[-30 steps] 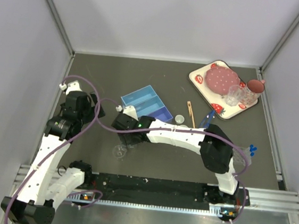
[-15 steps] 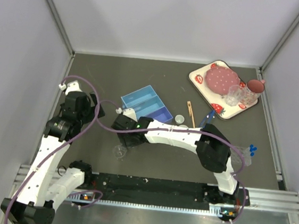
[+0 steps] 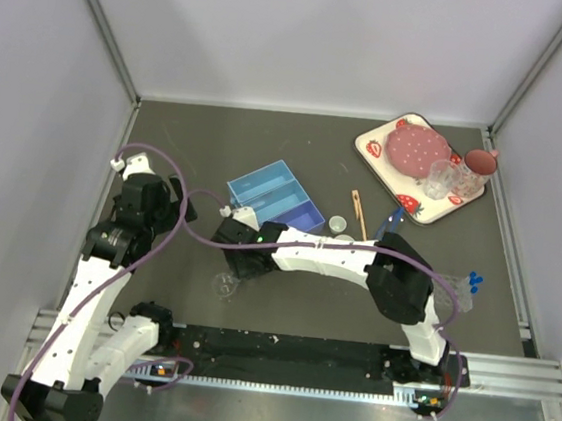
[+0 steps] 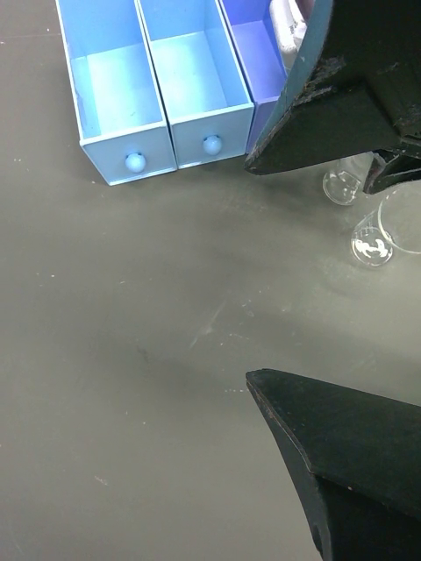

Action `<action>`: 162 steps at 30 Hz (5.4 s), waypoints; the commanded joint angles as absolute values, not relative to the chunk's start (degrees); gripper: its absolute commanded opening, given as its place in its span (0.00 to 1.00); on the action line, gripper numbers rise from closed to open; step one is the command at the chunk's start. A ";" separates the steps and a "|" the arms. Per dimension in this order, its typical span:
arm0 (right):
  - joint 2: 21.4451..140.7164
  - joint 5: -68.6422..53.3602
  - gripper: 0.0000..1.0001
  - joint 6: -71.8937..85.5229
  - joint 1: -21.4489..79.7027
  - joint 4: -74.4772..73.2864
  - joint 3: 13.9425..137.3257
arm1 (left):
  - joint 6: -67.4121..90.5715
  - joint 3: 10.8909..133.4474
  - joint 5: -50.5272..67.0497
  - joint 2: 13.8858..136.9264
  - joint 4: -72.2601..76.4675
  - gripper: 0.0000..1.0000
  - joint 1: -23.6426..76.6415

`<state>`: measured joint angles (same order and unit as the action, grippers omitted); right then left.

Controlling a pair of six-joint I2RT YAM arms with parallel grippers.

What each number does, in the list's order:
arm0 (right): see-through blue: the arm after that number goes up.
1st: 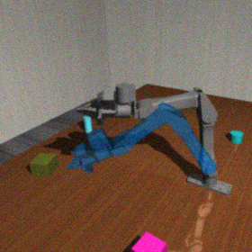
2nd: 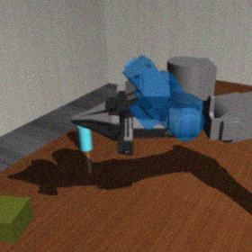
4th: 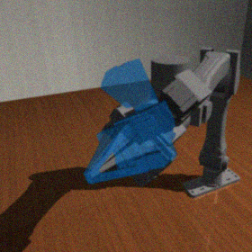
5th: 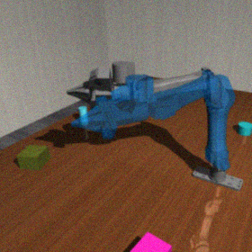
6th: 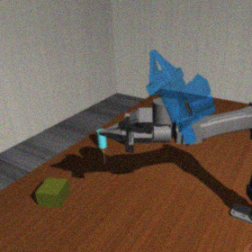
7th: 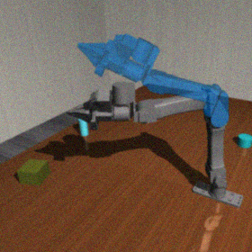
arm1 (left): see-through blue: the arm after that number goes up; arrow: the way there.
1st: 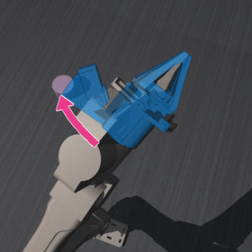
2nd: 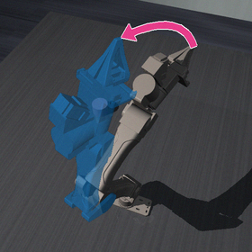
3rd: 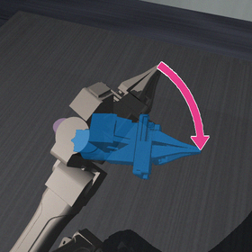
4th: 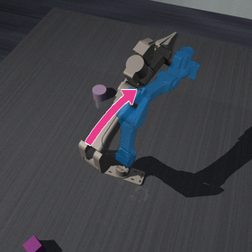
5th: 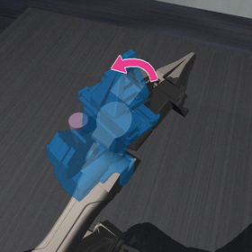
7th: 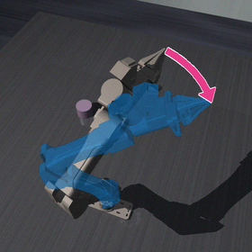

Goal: Organize the chemistry lab equipment

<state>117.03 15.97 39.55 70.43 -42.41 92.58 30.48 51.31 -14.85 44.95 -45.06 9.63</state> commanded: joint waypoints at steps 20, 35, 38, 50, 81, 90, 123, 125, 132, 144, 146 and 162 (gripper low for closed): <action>119.27 16.61 0.34 38.41 70.75 -42.19 94.57 | 30.06 51.15 -15.03 43.68 -43.15 0.98 9.32; 110.58 20.65 0.19 35.07 73.56 -52.38 101.07 | 29.44 50.89 -15.29 43.95 -43.07 0.98 9.32; 106.97 20.66 0.19 34.81 73.74 -53.43 101.34 | 29.36 51.06 -15.82 43.95 -43.15 0.98 9.40; 93.44 25.14 0.20 33.93 69.09 -57.57 100.73 | 27.60 51.07 -11.16 45.18 -43.33 0.98 9.32; 107.05 16.70 0.18 28.57 49.05 -45.18 93.08 | 22.59 48.07 2.11 42.19 -45.00 0.95 9.40; 109.68 15.65 0.18 27.78 47.64 -41.84 91.85 | 22.32 48.34 1.58 42.80 -44.74 0.95 9.40; 112.42 18.10 0.50 26.11 46.05 -34.81 86.84 | 25.14 46.41 7.73 45.61 -45.35 0.86 9.40; 111.45 18.46 0.57 26.02 46.05 -34.80 86.57 | 25.40 46.32 8.00 45.70 -45.70 0.82 9.49; 107.76 20.21 0.65 25.05 46.14 -35.68 86.04 | 27.42 45.53 8.70 46.05 -47.02 0.75 9.49; 101.52 23.90 0.66 22.94 48.16 -41.48 90.88 | 28.56 45.26 8.79 46.05 -48.34 0.59 9.49; 100.29 24.70 0.66 22.94 48.78 -42.89 91.58 | 28.91 45.18 9.40 46.75 -48.95 0.58 9.49; 87.80 25.49 0.68 23.64 51.24 -44.21 84.82 | 33.22 42.02 12.04 47.73 -57.56 0.54 11.07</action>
<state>90.02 24.43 23.57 50.13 -43.40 86.56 31.46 42.72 11.16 50.46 -55.31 9.96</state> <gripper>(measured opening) 0.684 0.543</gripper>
